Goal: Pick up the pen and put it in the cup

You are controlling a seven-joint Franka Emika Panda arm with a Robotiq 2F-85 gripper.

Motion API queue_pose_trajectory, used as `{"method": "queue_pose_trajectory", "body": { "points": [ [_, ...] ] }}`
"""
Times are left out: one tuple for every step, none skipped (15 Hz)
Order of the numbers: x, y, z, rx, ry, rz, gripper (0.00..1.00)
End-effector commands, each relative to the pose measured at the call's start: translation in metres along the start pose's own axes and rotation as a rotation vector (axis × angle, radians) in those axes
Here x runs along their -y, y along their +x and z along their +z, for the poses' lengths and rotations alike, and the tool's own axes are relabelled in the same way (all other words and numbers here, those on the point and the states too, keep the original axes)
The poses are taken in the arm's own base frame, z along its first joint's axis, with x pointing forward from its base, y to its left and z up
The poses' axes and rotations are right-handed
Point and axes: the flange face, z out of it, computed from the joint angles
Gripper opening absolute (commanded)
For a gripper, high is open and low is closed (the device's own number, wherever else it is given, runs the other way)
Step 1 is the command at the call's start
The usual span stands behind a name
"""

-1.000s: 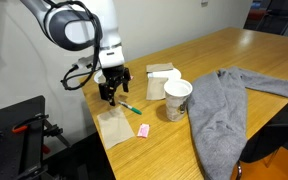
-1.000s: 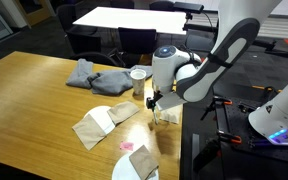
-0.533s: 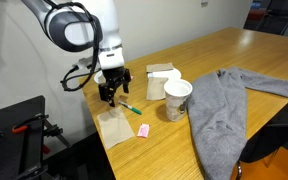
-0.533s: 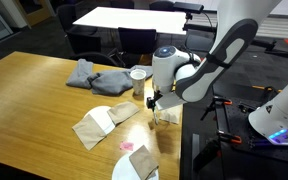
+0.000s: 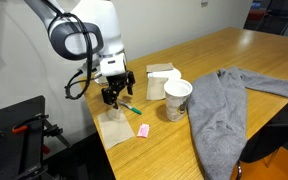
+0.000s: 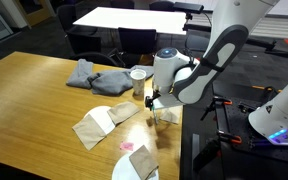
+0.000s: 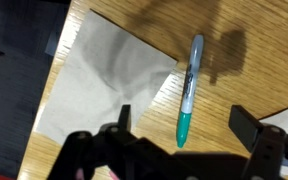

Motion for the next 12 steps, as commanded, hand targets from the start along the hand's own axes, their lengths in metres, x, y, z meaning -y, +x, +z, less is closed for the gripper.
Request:
{"method": "queue_pose_trajectory", "body": {
  "points": [
    [0.003, 0.01, 0.01, -0.016, 0.028, 0.025, 1.0],
    [0.004, 0.012, 0.013, -0.018, 0.03, 0.034, 1.0],
    [0.004, 0.014, 0.016, -0.019, 0.032, 0.039, 1.0],
    [0.005, 0.016, 0.019, -0.019, 0.033, 0.045, 0.95],
    [0.006, 0.017, 0.021, -0.018, 0.034, 0.052, 0.88],
    [0.007, 0.019, 0.024, -0.017, 0.034, 0.058, 0.89],
    [0.008, 0.019, 0.026, -0.014, 0.034, 0.064, 0.88],
    [0.01, 0.02, 0.028, -0.013, 0.034, 0.068, 0.86],
    [0.011, 0.021, 0.03, -0.012, 0.035, 0.07, 0.86],
    [0.012, 0.021, 0.032, -0.011, 0.035, 0.074, 0.82],
    [0.014, 0.021, 0.034, -0.01, 0.036, 0.078, 0.76],
    [0.015, 0.022, 0.035, -0.009, 0.036, 0.081, 0.67]
  ]
}}
